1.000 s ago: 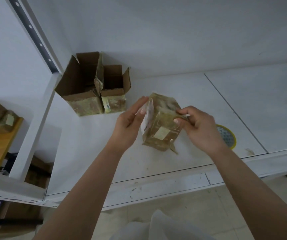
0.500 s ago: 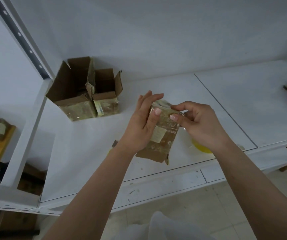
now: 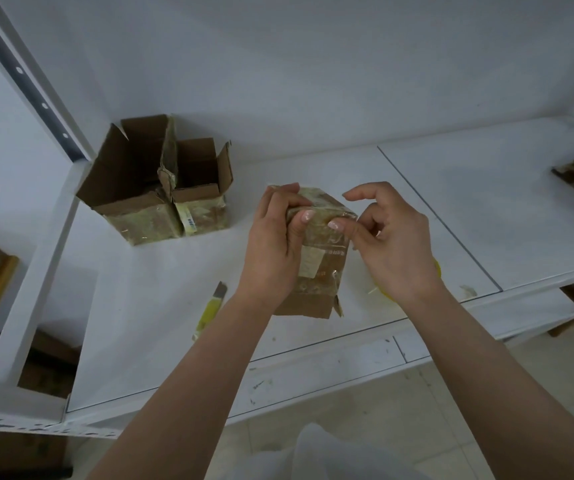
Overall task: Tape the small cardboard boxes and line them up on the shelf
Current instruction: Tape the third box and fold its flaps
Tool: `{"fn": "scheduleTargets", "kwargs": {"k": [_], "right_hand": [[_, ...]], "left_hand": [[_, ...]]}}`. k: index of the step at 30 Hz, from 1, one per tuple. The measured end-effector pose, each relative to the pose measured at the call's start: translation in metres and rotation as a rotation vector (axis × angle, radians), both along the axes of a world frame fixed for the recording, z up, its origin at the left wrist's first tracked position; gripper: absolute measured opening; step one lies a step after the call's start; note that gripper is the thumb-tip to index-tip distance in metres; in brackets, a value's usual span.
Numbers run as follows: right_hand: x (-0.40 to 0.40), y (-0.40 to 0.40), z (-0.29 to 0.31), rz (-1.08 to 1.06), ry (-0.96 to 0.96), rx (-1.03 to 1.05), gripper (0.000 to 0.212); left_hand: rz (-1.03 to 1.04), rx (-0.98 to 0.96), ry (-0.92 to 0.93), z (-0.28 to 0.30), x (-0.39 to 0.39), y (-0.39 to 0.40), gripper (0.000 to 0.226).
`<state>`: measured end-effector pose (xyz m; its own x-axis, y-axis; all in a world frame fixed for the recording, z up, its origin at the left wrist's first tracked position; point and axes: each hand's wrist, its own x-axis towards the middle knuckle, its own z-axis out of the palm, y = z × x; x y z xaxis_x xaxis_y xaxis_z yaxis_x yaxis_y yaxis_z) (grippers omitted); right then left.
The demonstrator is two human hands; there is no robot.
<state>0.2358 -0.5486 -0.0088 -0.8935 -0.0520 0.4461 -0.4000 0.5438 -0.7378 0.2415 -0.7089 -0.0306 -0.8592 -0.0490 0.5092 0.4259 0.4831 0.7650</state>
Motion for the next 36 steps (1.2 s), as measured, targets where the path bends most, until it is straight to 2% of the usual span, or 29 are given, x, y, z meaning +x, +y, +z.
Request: {"fn": "scheduleTargets", "kwargs": {"k": [3,7,8,10,13,15,22,26,30,33,36], "right_hand": [[0.0,0.002,-0.003,0.084,-0.027,-0.145,0.036],[-0.001,0.012,-0.006,0.211,-0.089,-0.466,0.046],[-0.002,0.013,-0.007,0.227,-0.091,-0.483,0.046],[-0.003,0.012,-0.007,0.254,-0.072,-0.401,0.042],[-0.003,0.005,-0.008,0.279,-0.053,-0.296,0.053],[-0.003,0.001,-0.009,0.239,-0.018,-0.279,0.05],[-0.007,-0.003,-0.015,0.104,0.144,-0.077,0.038],[-0.008,-0.002,-0.015,0.151,0.153,-0.11,0.054],[-0.007,-0.004,-0.016,0.054,0.273,0.011,0.043],[-0.002,-0.001,-0.016,0.124,0.182,-0.069,0.056],[-0.004,0.005,-0.014,0.08,-0.111,-0.338,0.062]], "left_hand": [[0.004,0.04,-0.007,0.001,0.0,-0.003,0.027],[0.005,0.067,0.007,0.012,0.0,-0.004,0.029],[0.008,0.087,0.006,0.014,0.0,-0.004,0.03],[-0.001,0.124,-0.007,0.019,-0.001,-0.003,0.032],[-0.03,0.179,-0.018,0.021,0.001,0.003,0.034],[-0.018,0.197,-0.018,0.021,0.001,0.006,0.033],[0.012,0.166,-0.015,0.016,0.005,0.012,0.032],[0.011,0.119,0.028,0.013,0.004,0.011,0.032],[0.015,0.085,0.081,0.008,0.004,0.013,0.035],[-0.013,0.07,0.074,0.003,0.003,0.005,0.034],[-0.087,0.077,0.105,0.002,0.005,-0.002,0.041]]}}
